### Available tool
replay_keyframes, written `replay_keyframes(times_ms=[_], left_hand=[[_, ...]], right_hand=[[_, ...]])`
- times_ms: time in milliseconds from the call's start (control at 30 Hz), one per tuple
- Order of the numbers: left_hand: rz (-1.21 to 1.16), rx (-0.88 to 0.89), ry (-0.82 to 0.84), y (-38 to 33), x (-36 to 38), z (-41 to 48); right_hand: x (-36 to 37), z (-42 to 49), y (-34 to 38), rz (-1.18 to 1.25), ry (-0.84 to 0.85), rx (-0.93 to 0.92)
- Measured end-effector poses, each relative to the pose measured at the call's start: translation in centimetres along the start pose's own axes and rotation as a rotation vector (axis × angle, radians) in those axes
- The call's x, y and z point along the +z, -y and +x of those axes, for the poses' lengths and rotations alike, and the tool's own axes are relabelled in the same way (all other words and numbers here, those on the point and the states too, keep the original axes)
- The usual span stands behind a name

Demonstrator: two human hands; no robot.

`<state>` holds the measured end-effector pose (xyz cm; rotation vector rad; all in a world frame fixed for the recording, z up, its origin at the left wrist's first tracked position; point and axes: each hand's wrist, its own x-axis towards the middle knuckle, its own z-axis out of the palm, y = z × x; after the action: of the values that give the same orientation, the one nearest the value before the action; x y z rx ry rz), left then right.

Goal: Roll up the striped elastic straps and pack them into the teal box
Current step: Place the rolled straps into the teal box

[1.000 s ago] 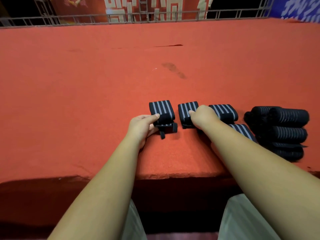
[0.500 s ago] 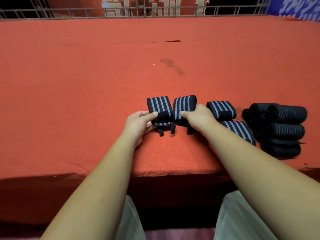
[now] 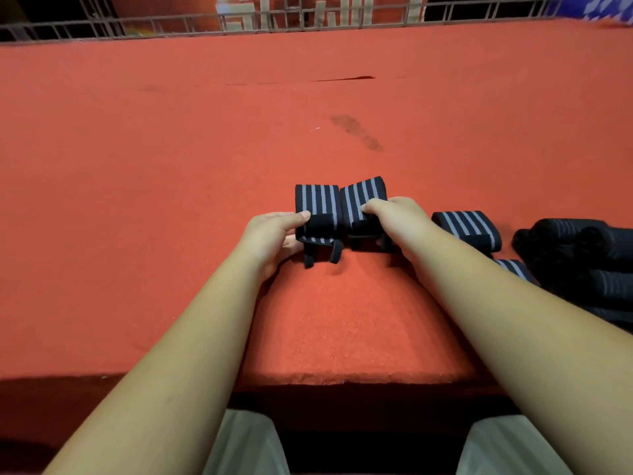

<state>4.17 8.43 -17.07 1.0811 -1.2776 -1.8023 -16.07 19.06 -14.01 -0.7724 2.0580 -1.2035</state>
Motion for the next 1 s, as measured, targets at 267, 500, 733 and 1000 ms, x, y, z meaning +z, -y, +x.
replay_keyframes(times_ms=[267, 500, 733, 1000], left_hand=[[0.027, -0.108, -0.033, -1.3, -0.2, 5.9], [-0.076, -0.257, -0.020, -4.9, 1.7, 4.8], [-0.052, -0.374, 0.012, -13.8, 8.3, 0.8], [0.024, -0.469, 0.058, -21.2, 21.2, -1.9]], right_hand=[[2.0, 7.0, 2.7, 0.127, 0.107, 0.147], [-0.4, 7.2, 5.3, 0.181, 0.179, 0.278], [-9.6, 4.6, 10.2, 0.257, 0.205, 0.333], [-25.2, 2.1, 14.2, 0.280, 0.188, 0.341]])
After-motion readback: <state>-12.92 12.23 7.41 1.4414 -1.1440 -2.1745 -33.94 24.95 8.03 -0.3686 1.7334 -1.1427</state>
